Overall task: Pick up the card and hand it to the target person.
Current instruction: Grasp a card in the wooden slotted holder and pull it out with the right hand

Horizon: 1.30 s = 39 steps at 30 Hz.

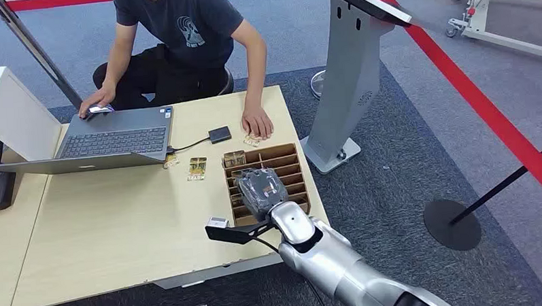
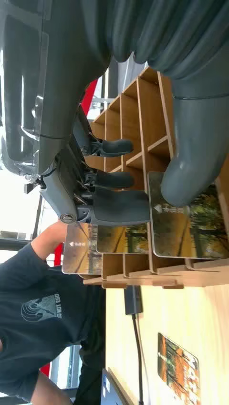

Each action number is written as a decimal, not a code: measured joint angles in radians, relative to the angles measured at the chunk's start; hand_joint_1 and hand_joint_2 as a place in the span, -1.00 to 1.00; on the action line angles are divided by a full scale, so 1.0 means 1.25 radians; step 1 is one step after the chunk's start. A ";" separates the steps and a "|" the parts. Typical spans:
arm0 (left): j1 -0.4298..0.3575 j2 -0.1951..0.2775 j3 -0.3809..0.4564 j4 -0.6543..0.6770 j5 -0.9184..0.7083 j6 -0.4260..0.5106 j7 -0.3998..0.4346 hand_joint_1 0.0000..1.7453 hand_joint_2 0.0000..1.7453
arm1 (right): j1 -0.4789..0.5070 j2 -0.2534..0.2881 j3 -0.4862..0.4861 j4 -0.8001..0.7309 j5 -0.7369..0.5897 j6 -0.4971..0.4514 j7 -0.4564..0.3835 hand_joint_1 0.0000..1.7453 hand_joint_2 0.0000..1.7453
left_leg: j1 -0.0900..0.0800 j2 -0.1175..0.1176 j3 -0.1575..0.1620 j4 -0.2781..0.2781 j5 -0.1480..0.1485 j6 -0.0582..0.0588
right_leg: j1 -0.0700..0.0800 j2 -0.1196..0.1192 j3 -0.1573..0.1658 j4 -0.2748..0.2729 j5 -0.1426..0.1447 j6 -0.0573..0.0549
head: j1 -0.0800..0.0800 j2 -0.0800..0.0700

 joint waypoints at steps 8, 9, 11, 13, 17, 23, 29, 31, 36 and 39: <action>0.001 0.000 0.000 0.000 0.001 0.000 0.000 -1.00 -1.00 | 0.000 0.002 0.001 0.013 -0.001 0.003 -0.005 0.18 1.00 | 0.000 0.000 0.000 0.000 0.000 0.000 | 0.000 0.000 0.000 0.000 0.000 0.000 | 0.000 0.000; 0.001 0.000 0.000 0.000 0.002 0.000 0.000 -1.00 -1.00 | 0.000 0.003 0.002 0.015 -0.002 0.003 -0.006 0.20 1.00 | 0.000 0.000 0.000 0.000 0.000 0.000 | 0.000 0.000 0.000 0.000 0.000 0.000 | 0.000 0.000; 0.001 0.000 0.000 0.000 0.002 0.000 0.000 -1.00 -1.00 | 0.000 0.004 0.002 0.019 -0.002 0.003 -0.006 0.25 1.00 | 0.000 0.000 0.000 0.000 0.000 0.000 | 0.000 0.000 0.000 0.000 0.000 0.000 | 0.000 0.000; 0.001 0.000 0.000 0.000 0.002 0.000 0.000 -1.00 -1.00 | 0.000 0.005 0.002 0.022 -0.002 0.003 -0.007 0.30 1.00 | 0.000 0.000 0.000 0.000 0.000 0.000 | 0.000 0.000 0.000 0.000 0.000 0.000 | 0.000 0.000; 0.001 0.000 0.000 0.000 0.002 0.001 0.000 -1.00 -1.00 | 0.000 0.007 0.002 0.027 -0.006 0.002 -0.008 0.33 1.00 | 0.000 0.000 0.000 0.000 0.000 0.000 | 0.000 0.000 0.000 0.000 0.000 0.000 | 0.000 0.000; 0.001 0.000 -0.001 0.000 0.002 0.001 -0.005 -1.00 1.00 | -0.001 0.007 0.002 0.030 -0.012 0.000 -0.010 0.23 1.00 | 0.000 0.000 0.000 0.000 0.000 0.000 | 0.000 0.000 0.000 0.000 0.000 0.000 | 0.000 0.000; 0.001 0.000 -0.005 0.000 0.004 0.002 -0.006 -1.00 1.00 | -0.001 0.007 0.002 0.034 -0.016 -0.004 -0.014 0.20 1.00 | 0.000 0.000 0.000 0.000 0.000 0.000 | 0.000 0.000 0.000 0.000 0.000 0.000 | 0.000 0.000; 0.001 0.000 -0.007 0.000 0.004 0.003 -0.006 -1.00 1.00 | -0.002 0.007 0.002 0.036 -0.019 -0.006 -0.014 0.23 1.00 | 0.000 0.000 0.000 0.000 0.000 0.000 | 0.000 0.000 0.000 0.000 0.000 0.000 | 0.000 0.000; 0.001 0.000 -0.011 0.000 0.004 0.004 -0.007 -1.00 1.00 | -0.002 0.007 0.001 0.038 -0.028 -0.010 -0.014 0.54 1.00 | 0.000 0.000 0.000 0.000 0.000 0.000 | 0.000 0.000 0.000 0.000 0.000 0.000 | 0.000 0.000; 0.002 0.000 -0.012 0.000 0.004 0.005 -0.013 -1.00 1.00 | -0.005 0.007 0.000 0.040 -0.030 -0.013 -0.015 0.87 1.00 | 0.000 0.000 0.000 0.000 0.000 0.000 | 0.000 0.000 0.000 0.000 0.000 0.000 | 0.000 0.000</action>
